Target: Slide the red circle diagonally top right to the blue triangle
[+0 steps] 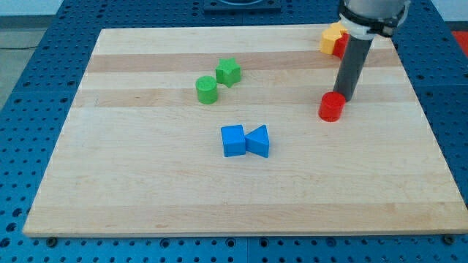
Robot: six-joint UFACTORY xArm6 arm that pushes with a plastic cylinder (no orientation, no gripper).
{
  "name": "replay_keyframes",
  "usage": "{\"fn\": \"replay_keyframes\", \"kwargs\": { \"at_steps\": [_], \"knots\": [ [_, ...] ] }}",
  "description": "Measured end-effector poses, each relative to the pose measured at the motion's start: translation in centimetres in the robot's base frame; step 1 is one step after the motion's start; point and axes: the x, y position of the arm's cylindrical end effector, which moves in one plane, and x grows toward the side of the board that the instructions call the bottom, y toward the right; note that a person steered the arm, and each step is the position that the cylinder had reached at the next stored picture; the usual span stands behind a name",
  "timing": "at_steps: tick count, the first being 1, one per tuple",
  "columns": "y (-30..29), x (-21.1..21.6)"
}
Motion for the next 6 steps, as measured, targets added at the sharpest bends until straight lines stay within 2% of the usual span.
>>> {"fn": "replay_keyframes", "kwargs": {
  "at_steps": [2, 4, 5, 6],
  "knots": [
    [2.5, 3.0],
    [-2.5, 2.9],
    [-3.4, 2.6],
    [-3.4, -0.9]
  ]
}}
